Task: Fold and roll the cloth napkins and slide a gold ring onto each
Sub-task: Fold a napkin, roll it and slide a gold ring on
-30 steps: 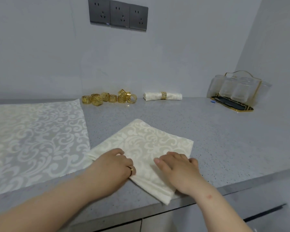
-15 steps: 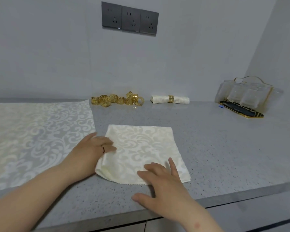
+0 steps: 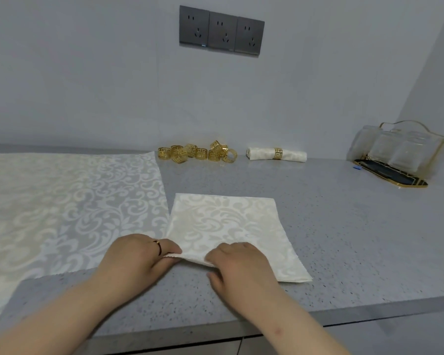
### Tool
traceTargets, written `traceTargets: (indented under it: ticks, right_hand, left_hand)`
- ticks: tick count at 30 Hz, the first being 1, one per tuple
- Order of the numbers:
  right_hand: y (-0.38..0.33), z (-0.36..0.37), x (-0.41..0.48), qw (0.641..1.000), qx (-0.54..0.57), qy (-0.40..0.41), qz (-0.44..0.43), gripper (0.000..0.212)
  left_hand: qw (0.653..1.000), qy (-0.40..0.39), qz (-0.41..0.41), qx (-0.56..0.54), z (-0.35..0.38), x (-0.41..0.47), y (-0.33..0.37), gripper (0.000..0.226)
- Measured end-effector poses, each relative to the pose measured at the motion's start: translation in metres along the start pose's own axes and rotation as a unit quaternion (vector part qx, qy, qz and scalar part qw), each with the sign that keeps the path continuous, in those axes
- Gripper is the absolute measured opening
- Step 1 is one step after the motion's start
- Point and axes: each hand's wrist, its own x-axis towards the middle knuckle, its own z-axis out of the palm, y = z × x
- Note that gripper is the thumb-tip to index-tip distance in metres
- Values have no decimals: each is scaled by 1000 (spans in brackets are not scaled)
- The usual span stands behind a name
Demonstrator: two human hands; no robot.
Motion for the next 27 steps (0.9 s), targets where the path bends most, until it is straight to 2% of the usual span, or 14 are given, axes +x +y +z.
traceTargets:
  ticks: [2,5,9,12,13,15,18,22,25,27]
  right_hand:
    - [13,-3,-7,1000,1,-16,-6,6]
    - [39,-16,-29,1000,2,-7,15,27]
    - [64,-32,-59,998,65,-8,26,25]
    - [74,-38,-71,980,172,-38,92,19]
    - [77,-39,-72,964,222,-60,133,25]
    - [79,-40,-69,934,295,-69,190,30]
    - [79,-39,-55,909,332,-48,249,27]
    - [79,-33,-37,899,331,-46,284,24]
    - [78,-27,-29,916,272,-50,292,22]
    - [77,-23,-26,929,218,-52,295,20]
  left_hand:
    - [999,-19,-25,-26,-5,-10,-4,66]
    - [991,-59,-76,-92,-17,-25,-1,46]
    - [981,-66,-125,-136,-28,-42,9,11]
    - [948,-83,-225,-209,-34,-39,16,16]
    - [935,-87,-258,-225,-35,-36,18,15]
    - [924,-91,-285,-239,-35,-30,18,19]
    - [917,-102,-317,-221,-32,-19,15,19]
    - [915,-107,-329,-207,-23,-3,8,18]
    - [915,-116,-336,-192,-13,3,2,10]
    - [916,-115,-340,-181,-9,5,0,14]
